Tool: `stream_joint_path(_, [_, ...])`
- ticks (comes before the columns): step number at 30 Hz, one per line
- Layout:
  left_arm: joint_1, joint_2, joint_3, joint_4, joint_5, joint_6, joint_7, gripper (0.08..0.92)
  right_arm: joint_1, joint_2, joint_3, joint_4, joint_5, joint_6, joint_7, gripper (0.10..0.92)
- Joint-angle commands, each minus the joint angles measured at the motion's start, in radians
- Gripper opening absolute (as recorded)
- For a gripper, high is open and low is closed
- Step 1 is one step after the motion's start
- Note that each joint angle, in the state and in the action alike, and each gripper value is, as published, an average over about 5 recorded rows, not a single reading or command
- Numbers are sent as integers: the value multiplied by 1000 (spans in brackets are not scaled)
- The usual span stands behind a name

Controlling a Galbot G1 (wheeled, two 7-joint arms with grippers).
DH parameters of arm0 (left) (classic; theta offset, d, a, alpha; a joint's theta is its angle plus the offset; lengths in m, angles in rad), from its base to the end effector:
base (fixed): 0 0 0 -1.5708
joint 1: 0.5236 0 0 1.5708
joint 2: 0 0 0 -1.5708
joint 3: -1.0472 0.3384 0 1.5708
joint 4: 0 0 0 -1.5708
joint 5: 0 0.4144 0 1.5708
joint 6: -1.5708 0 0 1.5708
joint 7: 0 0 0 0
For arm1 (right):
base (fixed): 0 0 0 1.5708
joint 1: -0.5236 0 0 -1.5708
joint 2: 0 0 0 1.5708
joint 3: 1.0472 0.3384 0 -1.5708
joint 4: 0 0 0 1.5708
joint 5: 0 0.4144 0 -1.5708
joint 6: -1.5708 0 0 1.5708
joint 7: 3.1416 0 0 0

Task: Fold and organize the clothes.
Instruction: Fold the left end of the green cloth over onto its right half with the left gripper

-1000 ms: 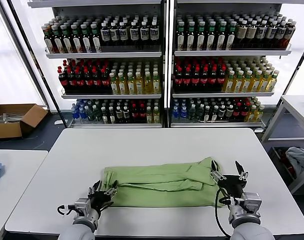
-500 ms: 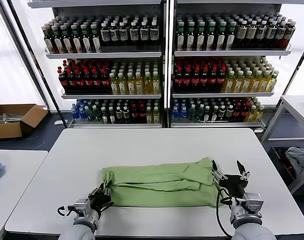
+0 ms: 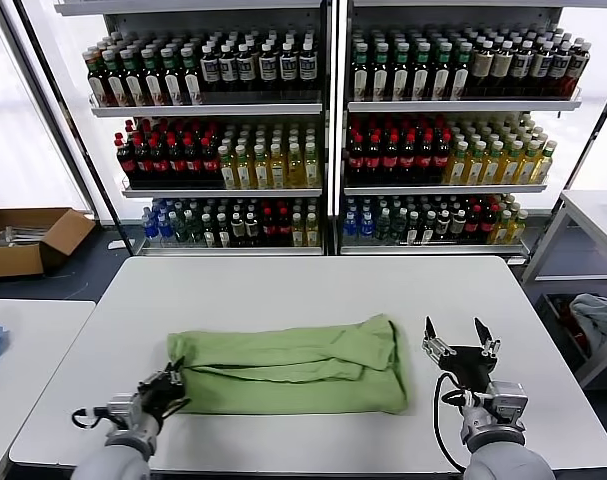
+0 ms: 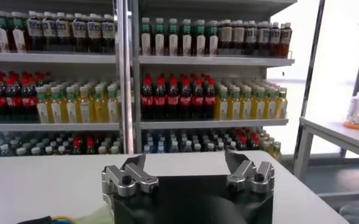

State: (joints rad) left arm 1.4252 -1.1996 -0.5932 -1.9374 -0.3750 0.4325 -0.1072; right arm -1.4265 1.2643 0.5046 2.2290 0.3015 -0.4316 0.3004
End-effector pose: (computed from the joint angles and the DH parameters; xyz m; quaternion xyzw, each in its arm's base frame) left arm 0.2970 0.0939 -0.2978 0.0179 -0.9753 -0.0172 0.2195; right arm 0.2738 -0.0197 -0.1983 -0.0440 -0.9947 0.0158 0.0910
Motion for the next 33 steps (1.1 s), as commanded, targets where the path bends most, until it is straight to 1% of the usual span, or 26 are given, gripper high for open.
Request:
stream_joint_path(1, [57,361,-405,64,-115,-18,29,97,26,1,-28,-9,2,-1,2,823])
stream_joint_path(4, [65,417,-468,113,-135,-24,38,97,32,4,-36,-13,3,0,2,823])
stream_joint_path(7, [78,419,-474,101,-130,-27,46,97,33,7,-39,-16,3,2,2,823])
stream_joint_path(11, [73,348,-389,25,-76,-25,51,97,23,10,-37,-16,2,4,4,823])
stream_joint_path(16, [58,236,-191,-61,44,-25,57,97,-6,10,-20,2,5,3,6,823])
stream_joint_path(20, [45,163,-68,-90,87,-19,62,97,-33,13,1,18,7,3,7,823])
stream_joint_path(24, [21,129,14,-85,91,-5,53,97,-61,19,19,20,4,11,8,823])
stream_joint_path(28, [4,109,62,-86,89,7,45,97,-81,24,27,21,0,19,8,823])
stream_joint_path(33, [-17,88,114,-118,84,31,27,97,-91,29,33,28,-4,20,8,823])
